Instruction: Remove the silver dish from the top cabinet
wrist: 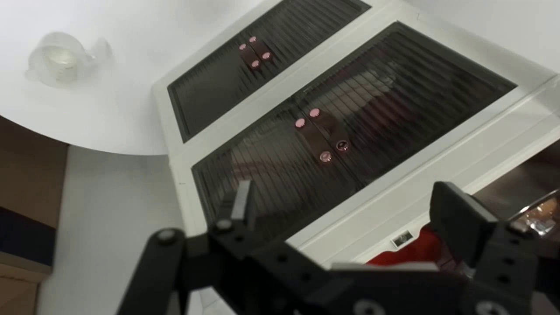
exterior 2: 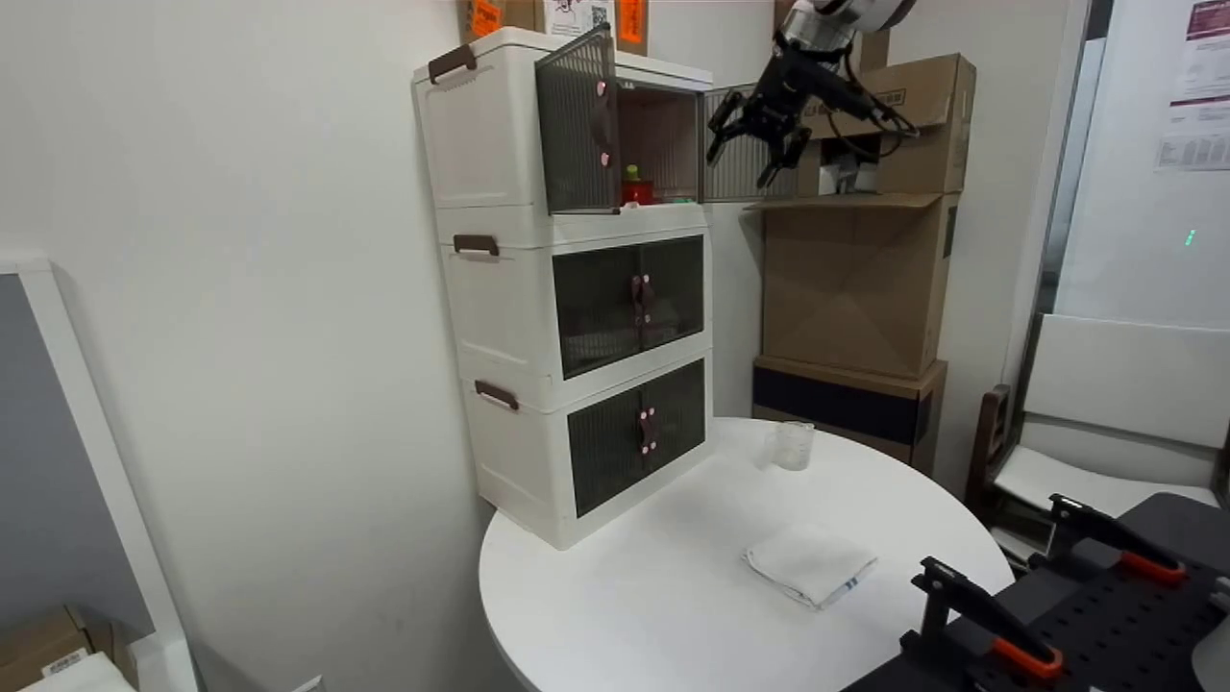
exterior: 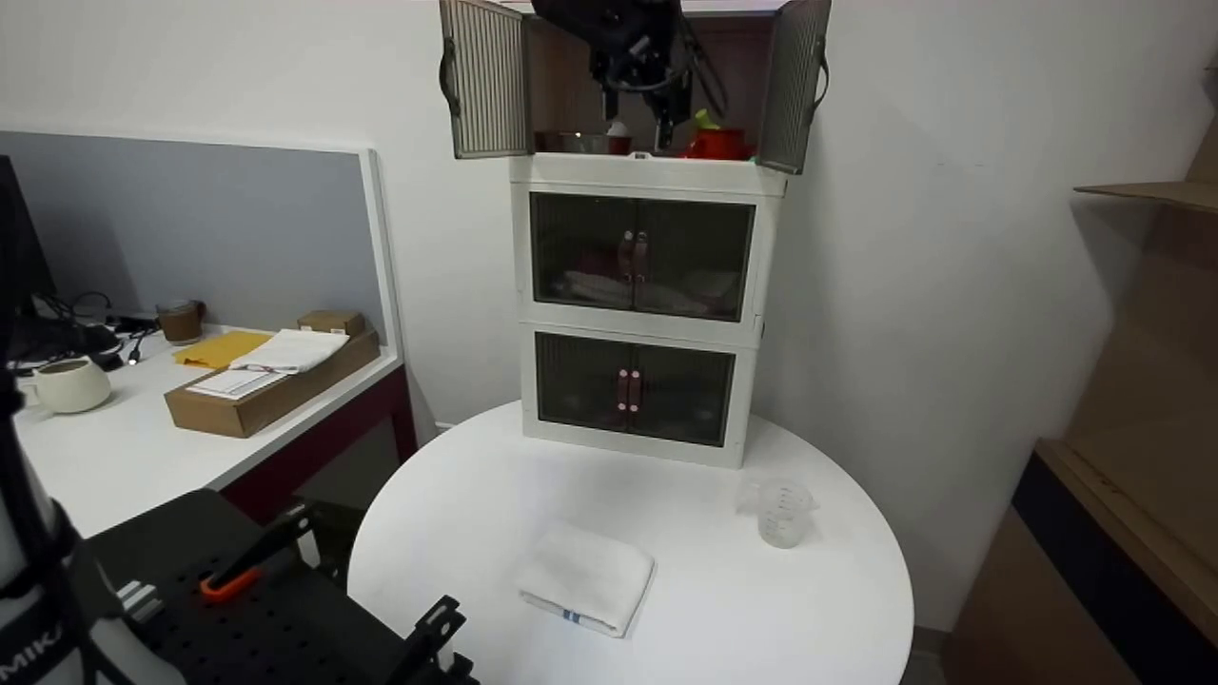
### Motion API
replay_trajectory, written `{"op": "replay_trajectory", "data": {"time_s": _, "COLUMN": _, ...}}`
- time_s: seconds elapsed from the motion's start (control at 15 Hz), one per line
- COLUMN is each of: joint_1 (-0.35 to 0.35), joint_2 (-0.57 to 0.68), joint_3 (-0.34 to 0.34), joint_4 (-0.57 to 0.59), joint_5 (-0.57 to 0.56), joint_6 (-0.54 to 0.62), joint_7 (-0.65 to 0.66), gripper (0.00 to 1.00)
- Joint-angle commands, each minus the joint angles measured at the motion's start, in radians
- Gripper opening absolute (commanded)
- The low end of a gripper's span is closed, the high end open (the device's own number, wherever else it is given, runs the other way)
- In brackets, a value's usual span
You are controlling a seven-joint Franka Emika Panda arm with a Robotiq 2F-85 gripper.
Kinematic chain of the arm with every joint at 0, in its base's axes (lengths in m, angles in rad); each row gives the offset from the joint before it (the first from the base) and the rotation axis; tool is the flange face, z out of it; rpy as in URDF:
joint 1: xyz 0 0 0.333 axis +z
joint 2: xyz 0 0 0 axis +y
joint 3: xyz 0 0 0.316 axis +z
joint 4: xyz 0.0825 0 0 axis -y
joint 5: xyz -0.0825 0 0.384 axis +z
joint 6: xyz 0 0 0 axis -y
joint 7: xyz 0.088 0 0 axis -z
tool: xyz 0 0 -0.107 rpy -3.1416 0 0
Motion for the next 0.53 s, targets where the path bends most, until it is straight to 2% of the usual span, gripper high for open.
{"op": "replay_trajectory", "data": {"time_s": 0.0, "joint_1": -0.010, "joint_2": 0.181, "joint_3": 0.041, "joint_4": 0.198, "joint_5": 0.049, "joint_6": 0.061, "joint_7": -0.002, "gripper": 1.00}}
{"op": "replay_trajectory", "data": {"time_s": 0.27, "joint_1": -0.021, "joint_2": 0.323, "joint_3": 0.090, "joint_4": 0.350, "joint_5": -0.002, "joint_6": 0.165, "joint_7": 0.066, "gripper": 1.00}}
{"op": "replay_trajectory", "data": {"time_s": 0.47, "joint_1": -0.032, "joint_2": 0.416, "joint_3": 0.129, "joint_4": 0.461, "joint_5": 0.016, "joint_6": 0.214, "joint_7": 0.123, "gripper": 1.00}}
